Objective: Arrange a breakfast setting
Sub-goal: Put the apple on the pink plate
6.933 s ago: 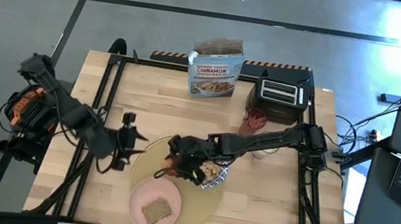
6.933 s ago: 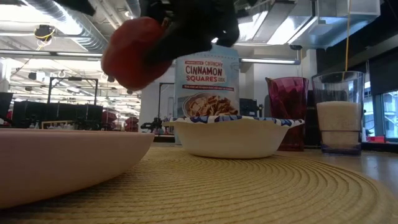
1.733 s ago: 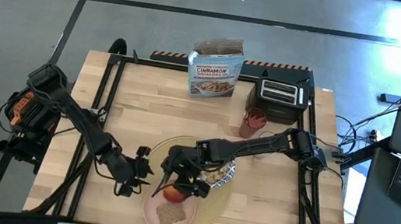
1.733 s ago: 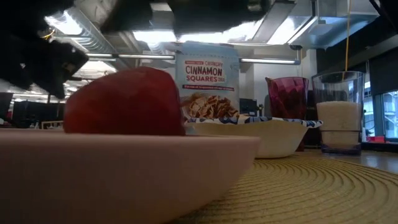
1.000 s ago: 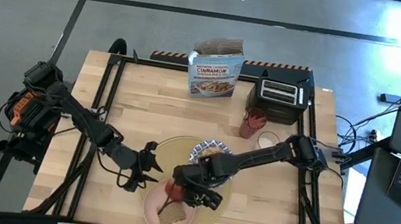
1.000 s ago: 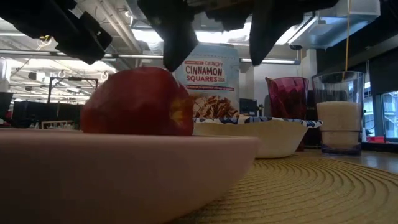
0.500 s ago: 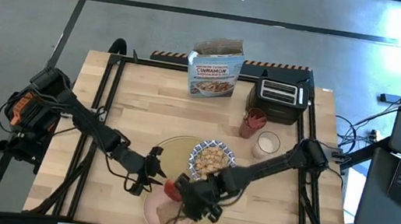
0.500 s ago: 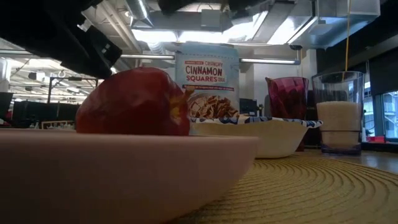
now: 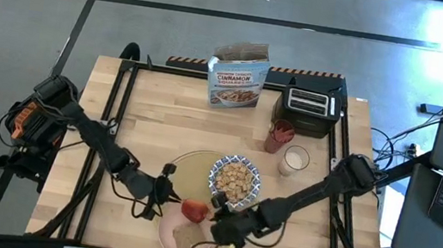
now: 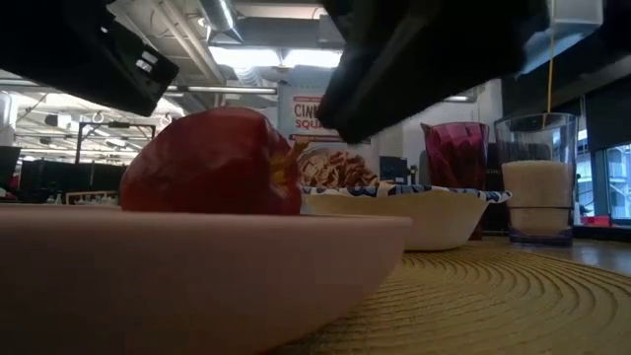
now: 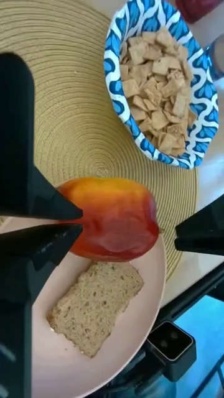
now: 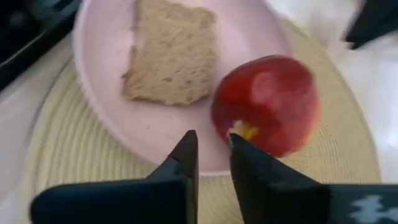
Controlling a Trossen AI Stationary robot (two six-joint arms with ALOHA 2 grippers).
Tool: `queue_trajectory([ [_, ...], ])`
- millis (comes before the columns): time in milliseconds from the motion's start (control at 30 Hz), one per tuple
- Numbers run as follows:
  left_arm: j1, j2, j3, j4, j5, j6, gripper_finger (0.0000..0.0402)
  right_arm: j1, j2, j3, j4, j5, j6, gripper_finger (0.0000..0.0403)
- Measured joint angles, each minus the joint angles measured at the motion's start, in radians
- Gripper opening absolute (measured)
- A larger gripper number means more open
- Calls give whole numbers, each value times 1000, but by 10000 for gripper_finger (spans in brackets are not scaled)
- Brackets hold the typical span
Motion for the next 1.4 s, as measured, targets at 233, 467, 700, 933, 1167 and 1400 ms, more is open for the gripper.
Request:
queue_trajectory([
  [233, -27, 8, 0, -4, -109, 0, 2, 70, 5, -14, 48, 207, 88, 34],
  [467, -12, 118, -1, 35, -107, -5, 1, 91, 7, -15, 75, 283, 117, 33],
  [700, -12, 164, -1, 121, -125, 20, 1, 89, 17, -15, 94, 293, 125, 32],
  [933, -17, 164, -1, 128, -132, 24, 1, 79, 53, -15, 99, 274, 122, 33],
  [1167, -28, 164, -1, 137, -113, 25, 1, 55, 56, -14, 98, 273, 114, 33],
  [1400, -29, 164, -1, 138, -99, 25, 1, 35, 56, -14, 113, 264, 88, 33],
])
